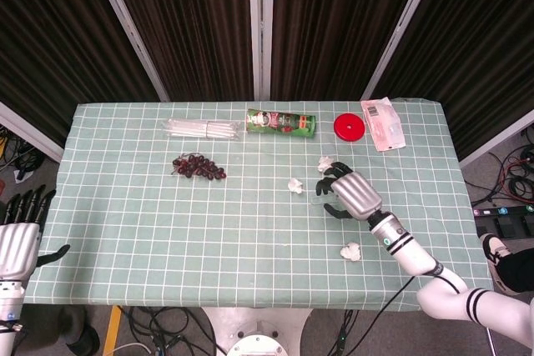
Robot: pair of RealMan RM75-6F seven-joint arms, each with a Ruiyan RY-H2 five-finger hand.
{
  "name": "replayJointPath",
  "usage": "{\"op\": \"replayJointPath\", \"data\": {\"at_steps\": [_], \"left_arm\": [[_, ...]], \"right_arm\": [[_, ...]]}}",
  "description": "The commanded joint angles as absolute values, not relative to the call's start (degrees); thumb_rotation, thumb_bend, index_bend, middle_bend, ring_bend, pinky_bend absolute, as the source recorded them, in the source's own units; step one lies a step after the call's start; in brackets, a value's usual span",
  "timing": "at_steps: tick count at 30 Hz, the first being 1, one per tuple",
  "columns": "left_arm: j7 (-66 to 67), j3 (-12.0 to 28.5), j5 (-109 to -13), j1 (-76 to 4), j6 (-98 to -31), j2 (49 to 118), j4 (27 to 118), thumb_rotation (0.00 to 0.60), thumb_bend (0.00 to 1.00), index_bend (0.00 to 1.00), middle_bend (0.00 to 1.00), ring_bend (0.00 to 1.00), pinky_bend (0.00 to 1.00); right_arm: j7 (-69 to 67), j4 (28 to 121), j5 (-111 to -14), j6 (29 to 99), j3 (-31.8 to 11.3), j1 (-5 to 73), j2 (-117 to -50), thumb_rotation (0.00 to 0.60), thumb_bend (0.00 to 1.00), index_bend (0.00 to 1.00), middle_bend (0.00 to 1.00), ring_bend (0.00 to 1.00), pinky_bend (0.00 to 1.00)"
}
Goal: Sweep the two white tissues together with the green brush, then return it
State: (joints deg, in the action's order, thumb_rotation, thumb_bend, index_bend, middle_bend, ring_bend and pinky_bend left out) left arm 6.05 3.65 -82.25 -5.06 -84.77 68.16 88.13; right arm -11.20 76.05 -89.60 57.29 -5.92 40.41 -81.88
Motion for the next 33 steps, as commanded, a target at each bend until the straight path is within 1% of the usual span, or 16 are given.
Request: {"op": "replayJointPath", "data": {"at_steps": [1, 6, 10, 15, 25, 29, 33], "left_arm": [[6.63, 3.79, -82.26, -5.04, -85.04, 67.83, 88.75, 0.6, 0.0, 0.07, 0.01, 0.0, 0.03], [7.87, 3.77, -81.62, -4.99, -84.69, 67.29, 89.96, 0.6, 0.0, 0.07, 0.01, 0.0, 0.03], [8.79, 3.9, -81.09, -5.1, -84.38, 66.96, 90.77, 0.6, 0.0, 0.07, 0.01, 0.0, 0.03], [9.45, 4.02, -80.11, -5.27, -83.6, 66.92, 91.01, 0.6, 0.0, 0.07, 0.01, 0.0, 0.03], [9.78, 3.99, -79.59, -5.35, -83.17, 66.68, 91.49, 0.6, 0.0, 0.07, 0.01, 0.0, 0.03], [9.75, 4.11, -79.6, -5.38, -83.32, 66.53, 91.54, 0.6, 0.0, 0.07, 0.01, 0.0, 0.03], [9.68, 4.12, -79.42, -5.57, -82.9, 66.57, 91.44, 0.6, 0.0, 0.07, 0.01, 0.0, 0.03]], "right_arm": [[-26.32, 74.49, -95.32, 55.26, -7.21, 47.56, -81.7, 0.6, 0.33, 0.66, 0.61, 0.23, 0.17], [-37.51, 66.65, -97.32, 54.24, -7.64, 53.02, -86.45, 0.6, 0.38, 0.69, 0.62, 0.24, 0.17], [-43.98, 56.06, -99.66, 53.91, -6.24, 57.19, -91.85, 0.6, 0.45, 0.72, 0.63, 0.27, 0.18], [-49.08, 44.18, -102.58, 52.73, -2.53, 61.19, -97.48, 0.6, 0.51, 0.74, 0.64, 0.28, 0.19], [-63.73, 28.01, -104.96, 54.96, 4.02, 63.14, -106.85, 0.6, 0.51, 0.75, 0.64, 0.28, 0.19], [-68.6, 25.28, -106.58, 59.12, 6.91, 62.23, -108.17, 0.6, 0.51, 0.75, 0.64, 0.28, 0.2], [-70.79, 25.49, -108.54, 66.84, 9.61, 60.15, -107.29, 0.6, 0.51, 0.76, 0.64, 0.29, 0.21]]}}
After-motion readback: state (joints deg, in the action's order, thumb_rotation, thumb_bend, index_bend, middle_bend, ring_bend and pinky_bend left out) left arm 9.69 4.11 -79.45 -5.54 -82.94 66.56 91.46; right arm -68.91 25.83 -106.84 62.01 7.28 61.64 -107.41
